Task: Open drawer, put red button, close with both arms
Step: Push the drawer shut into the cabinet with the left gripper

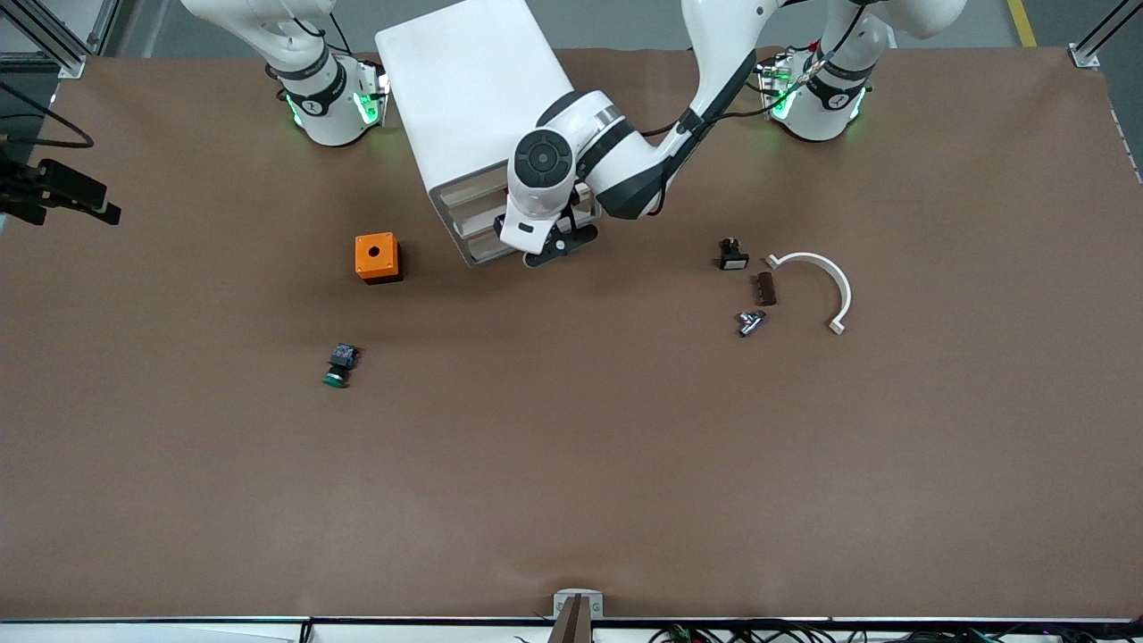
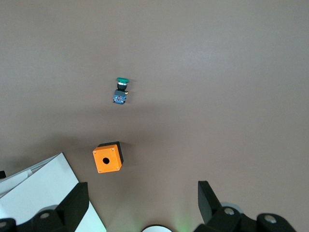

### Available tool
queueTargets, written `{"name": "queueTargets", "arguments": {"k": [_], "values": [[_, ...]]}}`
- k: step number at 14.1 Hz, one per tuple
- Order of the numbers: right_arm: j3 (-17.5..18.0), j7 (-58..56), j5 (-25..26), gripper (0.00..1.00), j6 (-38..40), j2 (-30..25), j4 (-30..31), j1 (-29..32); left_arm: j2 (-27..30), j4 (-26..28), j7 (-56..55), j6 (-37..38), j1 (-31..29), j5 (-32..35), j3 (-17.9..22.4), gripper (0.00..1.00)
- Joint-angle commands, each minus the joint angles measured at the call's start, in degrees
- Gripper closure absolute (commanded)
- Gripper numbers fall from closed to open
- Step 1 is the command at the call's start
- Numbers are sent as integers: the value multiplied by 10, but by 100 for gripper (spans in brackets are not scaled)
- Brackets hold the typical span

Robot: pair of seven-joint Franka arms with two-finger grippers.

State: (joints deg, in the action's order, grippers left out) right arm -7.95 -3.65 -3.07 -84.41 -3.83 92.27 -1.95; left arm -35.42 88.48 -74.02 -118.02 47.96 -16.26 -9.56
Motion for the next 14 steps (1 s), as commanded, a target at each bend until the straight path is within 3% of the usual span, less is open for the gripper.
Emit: {"name": "queueTargets", "arguments": {"k": [1,7,9,14], "values": [[8,-6,0,0,-22,-33,37,6,3,5,-7,-4,1,-26,-4,0],[8,-7,24,0,-22,-33,30,0,2,4,-8,-4,-3,-86,-3,0],[9,-6,44,0,-23,-33,29,-5,1,5,-8,-4,-3,-87,-3,0],[10,-2,37,0,-15,-38,30,-1,12,-4,-5,0,-29,-77,3,0]]}}
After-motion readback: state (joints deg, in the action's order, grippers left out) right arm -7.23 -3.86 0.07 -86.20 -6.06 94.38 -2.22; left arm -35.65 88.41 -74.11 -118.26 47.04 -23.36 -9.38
